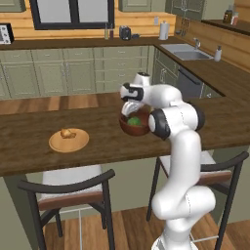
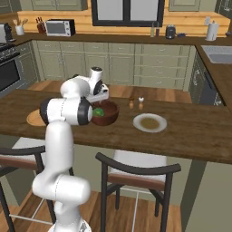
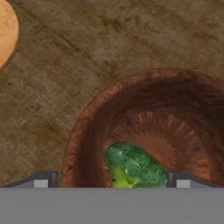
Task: Pick the chicken drumstick and broccoli from their plates and place them in the bowl. Then put the bowl in the fridge.
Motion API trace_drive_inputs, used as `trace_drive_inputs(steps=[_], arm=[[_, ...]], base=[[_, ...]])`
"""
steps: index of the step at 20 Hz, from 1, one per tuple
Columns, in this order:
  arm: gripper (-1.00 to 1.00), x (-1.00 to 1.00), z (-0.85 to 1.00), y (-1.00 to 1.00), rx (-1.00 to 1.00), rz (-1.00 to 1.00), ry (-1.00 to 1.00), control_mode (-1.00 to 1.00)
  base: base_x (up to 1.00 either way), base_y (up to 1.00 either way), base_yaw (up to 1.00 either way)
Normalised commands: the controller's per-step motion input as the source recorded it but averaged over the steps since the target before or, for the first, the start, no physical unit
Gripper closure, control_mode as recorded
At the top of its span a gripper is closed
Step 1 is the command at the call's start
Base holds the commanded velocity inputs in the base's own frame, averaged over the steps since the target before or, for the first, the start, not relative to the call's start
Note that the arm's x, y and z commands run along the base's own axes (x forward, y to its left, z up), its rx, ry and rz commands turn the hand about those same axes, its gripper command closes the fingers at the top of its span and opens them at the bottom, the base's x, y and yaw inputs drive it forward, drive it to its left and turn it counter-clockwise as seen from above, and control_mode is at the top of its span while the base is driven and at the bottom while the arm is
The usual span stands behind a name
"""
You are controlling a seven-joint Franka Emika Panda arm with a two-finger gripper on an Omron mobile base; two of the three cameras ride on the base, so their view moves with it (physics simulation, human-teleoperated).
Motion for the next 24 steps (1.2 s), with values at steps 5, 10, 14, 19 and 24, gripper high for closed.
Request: trace_drive_inputs(steps=[5, 10, 14, 19, 24], arm=[[-1.00, -0.29, 0.73, 0.25, -0.05, 0.00, -0.09, -1.00], [-1.00, -0.92, 0.17, 0.86, -0.01, -0.06, -0.14, -1.00], [-1.00, -1.00, 0.00, 1.00, -0.04, -0.16, -0.07, -1.00], [-1.00, -0.97, 0.00, 1.00, 0.00, -0.14, 0.00, -1.00], [-1.00, -0.48, 0.01, 0.95, -0.02, -0.07, 0.00, -1.00]], base=[[0.00, 0.00, 0.00], [0.00, 0.00, 0.00], [0.00, 0.00, 0.00], [0.00, 0.00, 0.00], [0.00, 0.00, 0.00]])
